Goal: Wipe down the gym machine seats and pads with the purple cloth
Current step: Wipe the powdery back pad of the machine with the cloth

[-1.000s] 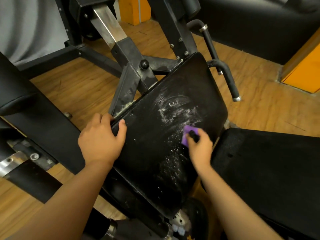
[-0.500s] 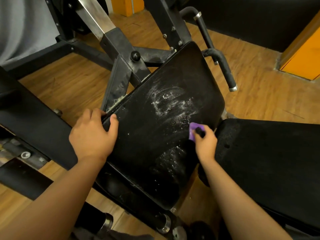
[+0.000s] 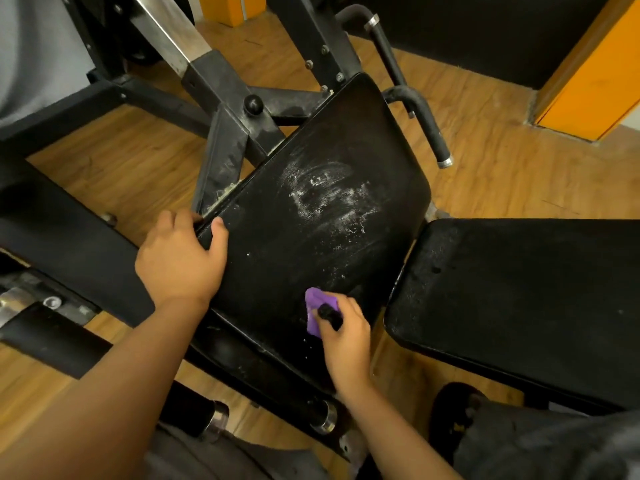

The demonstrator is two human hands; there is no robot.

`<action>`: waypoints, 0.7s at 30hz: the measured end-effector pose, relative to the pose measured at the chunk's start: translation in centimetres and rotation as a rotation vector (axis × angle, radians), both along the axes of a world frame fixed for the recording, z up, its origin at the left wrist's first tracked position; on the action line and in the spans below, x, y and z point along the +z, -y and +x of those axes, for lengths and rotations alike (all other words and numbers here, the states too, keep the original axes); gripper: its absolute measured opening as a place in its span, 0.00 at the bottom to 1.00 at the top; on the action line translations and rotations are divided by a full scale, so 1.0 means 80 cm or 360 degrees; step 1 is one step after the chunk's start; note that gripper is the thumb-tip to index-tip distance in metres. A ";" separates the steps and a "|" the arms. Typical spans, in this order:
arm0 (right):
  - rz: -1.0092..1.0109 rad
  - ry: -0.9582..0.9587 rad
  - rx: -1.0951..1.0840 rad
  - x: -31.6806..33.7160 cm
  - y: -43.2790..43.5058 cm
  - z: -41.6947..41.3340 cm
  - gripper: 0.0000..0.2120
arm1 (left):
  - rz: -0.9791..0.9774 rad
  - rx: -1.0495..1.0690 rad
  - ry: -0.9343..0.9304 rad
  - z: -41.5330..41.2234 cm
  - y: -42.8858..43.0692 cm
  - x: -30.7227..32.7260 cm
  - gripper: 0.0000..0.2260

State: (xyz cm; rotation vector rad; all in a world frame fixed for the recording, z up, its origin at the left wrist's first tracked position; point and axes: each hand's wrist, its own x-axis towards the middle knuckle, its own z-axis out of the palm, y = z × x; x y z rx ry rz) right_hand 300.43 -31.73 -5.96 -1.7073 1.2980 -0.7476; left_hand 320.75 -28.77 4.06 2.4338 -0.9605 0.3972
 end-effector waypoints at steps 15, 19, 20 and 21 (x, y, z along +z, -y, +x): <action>0.0042 -0.0057 -0.0311 0.001 0.029 0.018 0.07 | 0.0049 0.0039 0.0017 0.001 0.002 -0.003 0.17; -0.0036 0.0101 0.0255 0.026 -0.027 0.027 0.10 | 0.0047 0.0046 0.0014 0.000 0.002 -0.001 0.18; -0.0032 0.0068 0.0300 0.020 -0.027 0.017 0.11 | 0.0049 0.0045 0.0013 0.000 0.002 -0.001 0.18; -0.0004 0.0014 0.0303 0.011 -0.023 0.004 0.11 | 0.0054 0.0047 0.0011 0.000 0.002 0.000 0.18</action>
